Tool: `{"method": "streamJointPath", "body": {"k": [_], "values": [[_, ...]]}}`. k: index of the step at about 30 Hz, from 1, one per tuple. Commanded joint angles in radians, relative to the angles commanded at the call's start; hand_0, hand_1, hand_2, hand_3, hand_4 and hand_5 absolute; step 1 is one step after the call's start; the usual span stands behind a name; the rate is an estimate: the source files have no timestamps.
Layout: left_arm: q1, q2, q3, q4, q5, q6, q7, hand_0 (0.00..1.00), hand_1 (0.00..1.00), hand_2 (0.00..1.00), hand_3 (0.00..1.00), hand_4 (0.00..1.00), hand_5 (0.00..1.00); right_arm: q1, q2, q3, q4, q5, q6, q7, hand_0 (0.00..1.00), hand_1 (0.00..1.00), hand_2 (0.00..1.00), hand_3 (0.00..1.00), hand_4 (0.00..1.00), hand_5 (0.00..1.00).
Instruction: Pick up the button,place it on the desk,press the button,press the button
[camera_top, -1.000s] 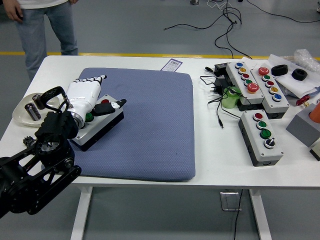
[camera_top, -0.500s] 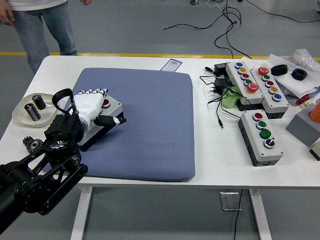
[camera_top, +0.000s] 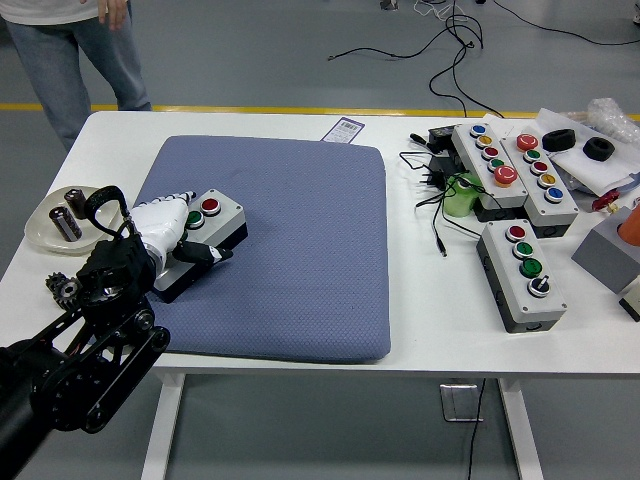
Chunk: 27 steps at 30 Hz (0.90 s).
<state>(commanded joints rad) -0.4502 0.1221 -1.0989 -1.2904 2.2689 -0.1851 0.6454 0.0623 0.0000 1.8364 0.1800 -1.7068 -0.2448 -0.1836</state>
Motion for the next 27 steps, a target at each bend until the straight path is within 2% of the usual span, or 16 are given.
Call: {"method": "streamJointPath", "body": {"k": [1, 2, 7, 8, 13, 14, 19, 20, 25, 26, 27], "values": [[-0.001, -0.006, -0.008, 0.008, 0.0, -0.006, 0.0, 0.828, 0.998, 0.998, 0.998, 0.998, 0.576, 0.0, 0.0, 0.0, 0.0, 0.0, 0.0, 0.0, 0.521, 0.651, 0.698, 0.618, 0.313, 0.138], [-0.001, -0.012, -0.015, 0.015, 0.0, -0.011, 0.0, 0.768, 0.966, 0.998, 0.998, 0.996, 0.469, 0.0, 0.0, -0.001, 0.0, 0.0, 0.0, 0.0, 0.52, 0.652, 0.697, 0.618, 0.314, 0.137], [-0.004, -0.036, -0.058, 0.048, 0.0, -0.029, 0.0, 0.768, 0.966, 0.998, 0.998, 0.996, 0.469, 0.0, 0.0, -0.002, 0.0, 0.001, 0.0, 0.0, 0.52, 0.652, 0.697, 0.618, 0.314, 0.137], [-0.006, -0.04, -0.066, 0.055, 0.0, -0.035, 0.0, 0.696, 0.905, 0.998, 0.998, 0.958, 0.369, 0.0, 0.0, -0.001, 0.0, 0.001, 0.0, 0.0, 0.52, 0.651, 0.698, 0.619, 0.315, 0.137], [-0.008, -0.041, -0.072, 0.07, 0.0, -0.052, 0.0, 0.696, 0.905, 0.998, 0.998, 0.958, 0.369, 0.0, 0.0, 0.002, 0.0, -0.001, 0.0, 0.001, 0.52, 0.651, 0.698, 0.619, 0.315, 0.137], [-0.008, -0.041, -0.071, 0.069, 0.0, -0.057, 0.0, 0.507, 0.699, 0.941, 0.998, 0.934, 0.288, 0.0, 0.0, 0.003, 0.0, -0.001, -0.001, 0.001, 0.52, 0.65, 0.697, 0.619, 0.315, 0.137], [-0.016, -0.037, -0.056, 0.066, 0.0, -0.081, 0.0, 0.507, 0.699, 0.941, 0.998, 0.934, 0.288, 0.0, 0.0, 0.003, 0.0, -0.003, 0.0, 0.001, 0.52, 0.65, 0.697, 0.619, 0.315, 0.137], [-0.017, -0.036, -0.052, 0.067, 0.0, -0.089, 0.0, 0.483, 0.453, 0.618, 0.998, 0.829, 0.081, 0.0, 0.0, 0.003, 0.0, -0.003, 0.0, 0.001, 0.519, 0.65, 0.697, 0.619, 0.315, 0.136], [-0.024, -0.03, -0.037, 0.078, 0.0, -0.103, 0.0, 0.483, 0.453, 0.618, 0.998, 0.829, 0.081, 0.002, 0.0, 0.001, 0.0, 0.001, -0.002, 0.001, 0.519, 0.65, 0.697, 0.619, 0.315, 0.136], [-0.026, -0.029, -0.034, 0.08, 0.0, -0.103, 0.0, 0.309, 0.343, 0.355, 0.856, 0.787, 0.012, 0.002, 0.0, 0.001, 0.0, 0.002, -0.002, 0.001, 0.519, 0.65, 0.696, 0.619, 0.315, 0.136], [-0.027, -0.027, -0.03, 0.082, 0.0, -0.104, 0.0, 0.309, 0.343, 0.355, 0.856, 0.787, 0.012, 0.002, 0.0, 0.001, 0.0, 0.002, -0.002, 0.001, 0.519, 0.65, 0.696, 0.619, 0.315, 0.136]]}}
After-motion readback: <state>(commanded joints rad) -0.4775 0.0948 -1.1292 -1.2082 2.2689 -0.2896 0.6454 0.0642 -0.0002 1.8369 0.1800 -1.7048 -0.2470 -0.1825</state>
